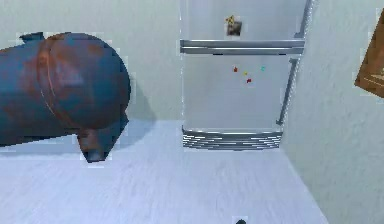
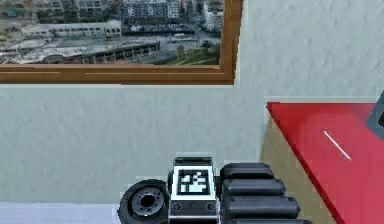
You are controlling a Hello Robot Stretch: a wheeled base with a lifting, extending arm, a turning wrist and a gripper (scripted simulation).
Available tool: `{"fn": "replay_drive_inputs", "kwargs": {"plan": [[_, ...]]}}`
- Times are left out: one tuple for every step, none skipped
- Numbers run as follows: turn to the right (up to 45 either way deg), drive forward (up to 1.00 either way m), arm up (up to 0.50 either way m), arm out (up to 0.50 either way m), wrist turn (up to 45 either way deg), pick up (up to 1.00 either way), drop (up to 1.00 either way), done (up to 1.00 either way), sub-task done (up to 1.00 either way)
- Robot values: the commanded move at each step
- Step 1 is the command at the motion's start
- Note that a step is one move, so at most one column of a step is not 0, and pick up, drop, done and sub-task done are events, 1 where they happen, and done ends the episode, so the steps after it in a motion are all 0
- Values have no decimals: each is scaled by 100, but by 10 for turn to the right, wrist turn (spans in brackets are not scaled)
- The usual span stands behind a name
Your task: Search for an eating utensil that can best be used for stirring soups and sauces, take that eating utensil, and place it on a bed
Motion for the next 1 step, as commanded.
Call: {"fn": "replay_drive_inputs", "kwargs": {"plan": [[-450, 0, 0, 0, 0, 0, 0, 0, 0]]}}
